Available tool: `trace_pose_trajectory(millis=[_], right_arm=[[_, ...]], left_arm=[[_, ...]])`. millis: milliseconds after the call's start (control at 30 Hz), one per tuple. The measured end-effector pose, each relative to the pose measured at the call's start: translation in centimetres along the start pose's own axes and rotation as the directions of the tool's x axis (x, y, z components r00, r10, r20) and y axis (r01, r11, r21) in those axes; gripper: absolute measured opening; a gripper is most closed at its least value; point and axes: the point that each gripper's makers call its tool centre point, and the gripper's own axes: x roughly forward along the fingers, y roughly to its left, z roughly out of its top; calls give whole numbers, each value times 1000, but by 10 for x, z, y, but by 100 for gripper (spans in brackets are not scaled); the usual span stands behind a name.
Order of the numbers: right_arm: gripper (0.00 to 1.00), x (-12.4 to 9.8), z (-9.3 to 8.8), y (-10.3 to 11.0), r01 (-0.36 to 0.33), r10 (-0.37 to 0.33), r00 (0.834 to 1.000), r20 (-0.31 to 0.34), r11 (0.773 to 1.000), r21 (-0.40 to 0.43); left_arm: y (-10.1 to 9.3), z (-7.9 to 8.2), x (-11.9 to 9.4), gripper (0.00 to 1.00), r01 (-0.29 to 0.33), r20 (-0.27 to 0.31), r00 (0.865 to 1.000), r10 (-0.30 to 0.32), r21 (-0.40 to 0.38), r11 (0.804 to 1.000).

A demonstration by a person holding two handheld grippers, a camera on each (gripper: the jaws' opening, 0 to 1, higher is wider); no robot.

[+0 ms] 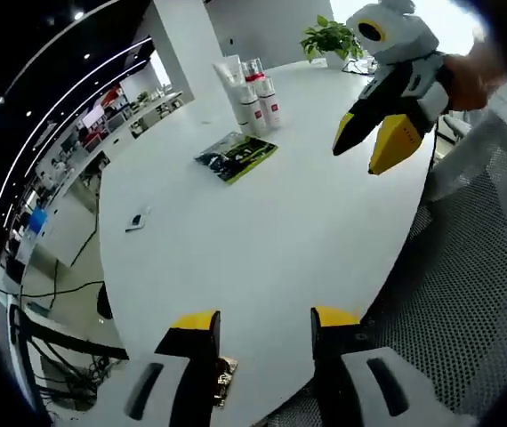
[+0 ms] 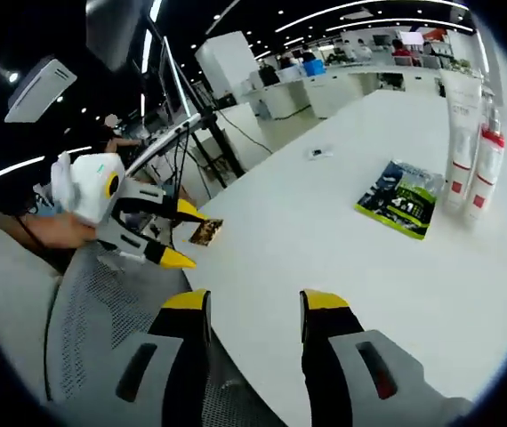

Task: Arrange the skincare products in the storage area until every visible bottle or jar stands upright without overlapping.

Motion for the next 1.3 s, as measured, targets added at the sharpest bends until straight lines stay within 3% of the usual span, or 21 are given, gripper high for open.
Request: trace_pose_trajectory(millis=[100, 167, 267, 333, 433, 500, 567, 600, 667, 767, 800, 933, 967, 1033, 1167, 1200, 1233, 1267, 1300], right_arm=[[38, -14, -11, 10, 3, -3, 1000, -6, 999, -41], [38, -19, -14, 14, 3, -3, 1000, 11, 1000, -20], [39, -20, -18, 19, -3, 3, 1000, 15, 1000, -10], [39, -21, -10, 19, 10, -8, 1000, 26, 998, -61], [39, -24, -7, 20, 12, -10, 999, 38, 999, -50], [40, -27, -10, 19, 33, -32, 999, 33, 999, -15], [41, -29, -14, 24, 26, -25, 999, 29, 1000, -11], [41, -30, -17, 26, 27, -26, 999, 22, 999, -34], [41, -31, -18, 26, 21, -21, 1000, 7, 997, -68], [41, -31, -17, 22, 29, -28, 999, 18, 998, -62], [41, -31, -17, 20, 35, -34, 999, 19, 997, -61], [40, -31, -17, 12, 58, -57, 998, 25, 997, -53], [39, -31, -19, 8, 71, -70, 997, 17, 995, -67], [37, -32, -23, -1, 120, -122, 993, -8, 987, -107], [34, -28, -21, 1, 131, -131, 991, 4, 982, -137], [34, -27, -22, 2, 133, -136, 991, -3, 977, -164], [34, -27, -23, 2, 130, -133, 991, -6, 977, -169], [34, -25, -25, 4, 129, -134, 991, -16, 976, -178], [33, -25, -25, 4, 131, -137, 990, -17, 972, -193]], left_arm=[[24, -12, 5, 44, 63, -87, 994, -63, -7, 998], [35, -24, 9, 53, 109, -166, 980, -108, -2, 994], [54, -37, 12, 60, 132, -231, 966, -115, 61, 989], [61, -48, 14, 61, 157, -278, 952, -125, 95, 983], [66, -61, 18, 61, 178, -321, 939, -127, 136, 975], [63, -74, 20, 62, 232, -355, 922, -157, 180, 956], [58, -88, 23, 63, 273, -407, 892, -195, 142, 951], [56, -89, 26, 63, 282, -408, 890, -202, 145, 948], [53, -84, 29, 63, 292, -378, 900, -216, 158, 943], [48, -79, 37, 64, 301, -368, 901, -230, 149, 942], [47, -79, 36, 64, 326, -389, 888, -245, 158, 932], [52, -78, 39, 69, 320, -398, 888, -232, 169, 932], [46, -82, 36, 66, 346, -412, 870, -270, 120, 931], [48, -81, 38, 64, 338, -403, 878, -259, 137, 931], [47, -81, 36, 61, 333, -389, 883, -263, 124, 935], [46, -82, 35, 57, 333, -383, 885, -265, 122, 935], [45, -80, 33, 43, 333, -373, 888, -269, 118, 935], [44, -79, 35, 40, 316, -350, 897, -269, 85, 945], [44, -81, 33, 40, 312, -354, 896, -268, 71, 948]])
